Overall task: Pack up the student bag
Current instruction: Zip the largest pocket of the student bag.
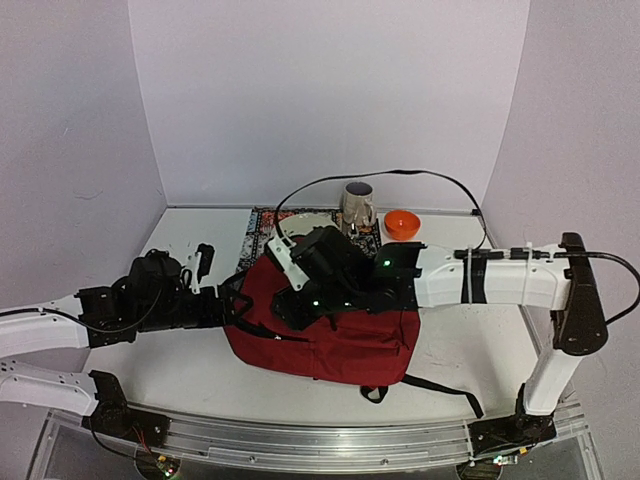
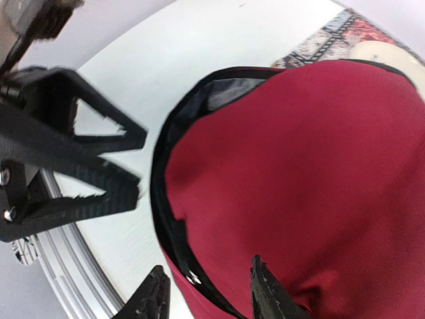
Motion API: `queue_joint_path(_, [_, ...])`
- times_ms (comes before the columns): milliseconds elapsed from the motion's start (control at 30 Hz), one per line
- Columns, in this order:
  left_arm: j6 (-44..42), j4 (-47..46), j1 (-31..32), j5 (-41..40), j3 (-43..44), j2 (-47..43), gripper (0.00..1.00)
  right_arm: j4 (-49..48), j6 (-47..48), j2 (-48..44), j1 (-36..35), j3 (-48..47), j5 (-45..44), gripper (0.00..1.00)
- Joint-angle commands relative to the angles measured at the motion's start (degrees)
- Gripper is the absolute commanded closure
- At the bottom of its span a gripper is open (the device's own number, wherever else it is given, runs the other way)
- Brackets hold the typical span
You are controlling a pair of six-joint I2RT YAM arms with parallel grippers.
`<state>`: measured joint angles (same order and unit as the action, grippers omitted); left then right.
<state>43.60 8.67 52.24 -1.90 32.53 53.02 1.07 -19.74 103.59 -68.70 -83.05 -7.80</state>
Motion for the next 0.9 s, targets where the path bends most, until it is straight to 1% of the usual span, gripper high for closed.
queue_joint_path(0, [2.1,0.4,3.0,3.6,1.7,2.4,0.32,2.5,0.3,-5.4,0.6,3.7,-6.1,0.57])
queue_joint_path(100, [3.9,0.2,4.1,3.7,2.5,4.5,0.37,3.1,-0.2,-6.3,0.6,5.3,-7.4,0.54])
queue_joint_path(267, [5.3,-0.2,5.0,3.9,4.5,6.9,0.5,3.7,-0.4,-6.6,0.7,6.9,-8.8,0.52])
queue_joint_path(333, [5.3,-0.4,5.2,3.5,5.3,7.5,0.52,3.7,-0.4,-6.5,0.6,7.4,-9.0,0.52])
queue_joint_path(567, [4.3,-0.4,5.2,2.3,7.9,9.1,0.53,3.8,-0.2,-6.7,0.7,8.2,-9.7,0.51])
queue_joint_path(600, [4.2,-0.2,5.2,0.8,8.1,9.2,0.53,3.8,-0.1,-6.7,0.7,8.2,-9.8,0.51])
queue_joint_path(700, [4.1,0.6,5.2,-0.2,8.3,10.5,0.52,3.8,0.0,-6.7,0.8,8.5,-9.9,0.51])
queue_joint_path(867, [5.4,1.2,5.2,0.4,8.3,13.7,0.5,3.8,0.1,-6.7,0.9,8.7,-10.0,0.51])
